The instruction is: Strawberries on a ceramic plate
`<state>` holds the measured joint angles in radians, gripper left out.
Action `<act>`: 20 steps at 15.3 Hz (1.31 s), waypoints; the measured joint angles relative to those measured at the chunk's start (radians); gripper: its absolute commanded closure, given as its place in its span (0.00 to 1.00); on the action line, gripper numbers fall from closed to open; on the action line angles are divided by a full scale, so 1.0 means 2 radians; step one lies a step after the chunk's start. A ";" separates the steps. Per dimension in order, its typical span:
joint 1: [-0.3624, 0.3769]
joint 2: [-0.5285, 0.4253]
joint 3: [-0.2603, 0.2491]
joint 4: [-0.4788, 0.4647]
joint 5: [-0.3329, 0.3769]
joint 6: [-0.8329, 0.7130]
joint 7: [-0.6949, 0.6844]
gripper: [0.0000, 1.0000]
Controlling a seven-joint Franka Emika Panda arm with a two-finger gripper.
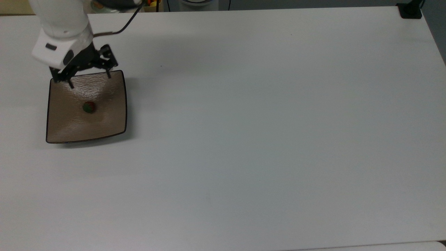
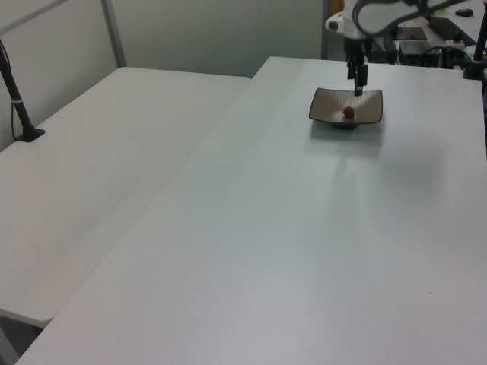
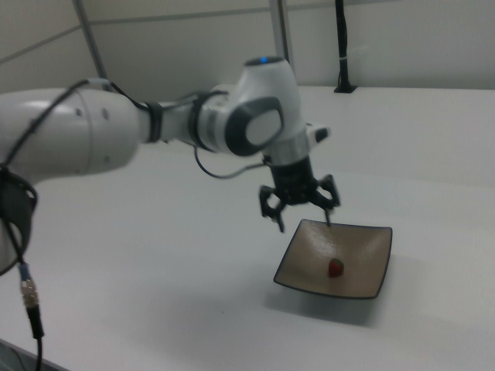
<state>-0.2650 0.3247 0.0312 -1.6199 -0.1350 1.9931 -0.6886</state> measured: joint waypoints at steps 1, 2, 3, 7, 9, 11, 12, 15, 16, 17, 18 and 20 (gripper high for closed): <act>0.006 -0.015 0.000 0.000 0.013 -0.023 0.012 0.00; 0.011 -0.030 0.000 0.001 0.023 -0.045 0.023 0.00; 0.016 -0.047 0.000 0.002 0.029 -0.071 0.035 0.00; 0.049 -0.116 0.001 0.004 0.036 -0.155 0.105 0.00; 0.075 -0.142 0.001 0.003 0.036 -0.174 0.142 0.00; 0.100 -0.160 0.002 0.003 0.038 -0.181 0.178 0.00; 0.111 -0.167 0.002 0.002 0.042 -0.182 0.195 0.00; 0.141 -0.182 0.002 0.002 0.059 -0.182 0.242 0.00; 0.151 -0.185 0.002 0.002 0.061 -0.182 0.257 0.00; 0.162 -0.187 0.001 0.002 0.063 -0.182 0.270 0.00; 0.173 -0.188 0.000 0.002 0.065 -0.182 0.279 0.00; 0.199 -0.188 -0.009 0.001 0.066 -0.182 0.288 0.00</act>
<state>0.1325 -0.0513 0.0139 -1.6177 -0.0034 1.6286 -0.1123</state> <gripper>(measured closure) 0.000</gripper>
